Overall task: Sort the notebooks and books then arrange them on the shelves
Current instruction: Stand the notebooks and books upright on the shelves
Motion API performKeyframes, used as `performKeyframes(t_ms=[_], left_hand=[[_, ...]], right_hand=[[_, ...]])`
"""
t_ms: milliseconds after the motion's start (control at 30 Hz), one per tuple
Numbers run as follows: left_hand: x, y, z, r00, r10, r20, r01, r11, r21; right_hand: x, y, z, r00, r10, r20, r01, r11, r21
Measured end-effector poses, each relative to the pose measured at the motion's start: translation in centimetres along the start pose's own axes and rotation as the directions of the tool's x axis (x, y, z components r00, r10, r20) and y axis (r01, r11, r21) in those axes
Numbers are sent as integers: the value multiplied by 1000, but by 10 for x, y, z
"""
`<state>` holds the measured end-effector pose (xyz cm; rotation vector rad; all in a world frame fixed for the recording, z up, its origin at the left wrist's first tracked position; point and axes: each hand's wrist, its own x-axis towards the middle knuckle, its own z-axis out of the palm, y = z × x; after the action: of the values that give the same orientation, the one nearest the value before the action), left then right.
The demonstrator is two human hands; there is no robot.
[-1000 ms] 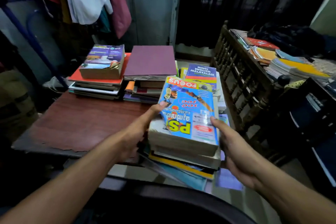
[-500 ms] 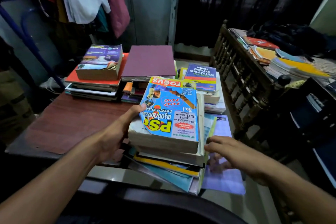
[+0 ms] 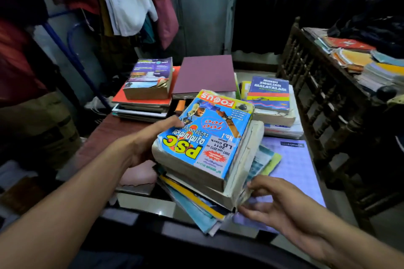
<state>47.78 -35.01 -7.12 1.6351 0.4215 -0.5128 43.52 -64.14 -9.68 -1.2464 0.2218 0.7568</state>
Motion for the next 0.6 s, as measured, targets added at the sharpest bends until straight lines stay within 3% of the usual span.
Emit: performKeyframes(t_ms=[67, 133, 200, 233, 267, 300, 367, 433, 500, 567, 600], left_hand=[[5, 4, -13, 1000, -1, 7, 1, 1000, -5], [9, 6, -28, 999, -16, 40, 14, 999, 30], [13, 8, -42, 997, -36, 71, 33, 998, 45], [15, 9, -48, 996, -46, 81, 42, 998, 49], [17, 11, -53, 995, -57, 85, 52, 997, 62], [19, 13, -59, 994, -69, 89, 62, 995, 82], [22, 16, -70, 991, -94, 99, 80, 987, 136], [23, 18, -82, 988, -115, 104, 98, 982, 161], [24, 20, -95, 986, -137, 96, 121, 981, 153], [25, 20, -109, 987, -148, 61, 139, 982, 125], [26, 18, -115, 987, -155, 47, 149, 983, 108]], right_hand=[[1, 6, 10, 997, 44, 61, -50, 993, 107], [3, 8, 17, 984, 76, 164, -91, 992, 86], [0, -4, 23, 961, 128, 246, -112, 991, -79], [0, -14, 23, 951, 170, 256, -107, 964, -243], [4, -23, 17, 954, 184, 238, -52, 879, -474], [14, -34, 8, 970, 138, 198, 47, 696, -716], [43, -54, -14, 968, -127, 217, 244, 267, -932], [69, -65, -31, 913, -280, 296, 305, -12, -952], [88, -61, -37, 893, -240, 381, 336, -206, -919], [100, -52, -35, 878, -239, 414, 312, -368, -876], [103, -51, -34, 876, -261, 405, 290, -384, -876]])
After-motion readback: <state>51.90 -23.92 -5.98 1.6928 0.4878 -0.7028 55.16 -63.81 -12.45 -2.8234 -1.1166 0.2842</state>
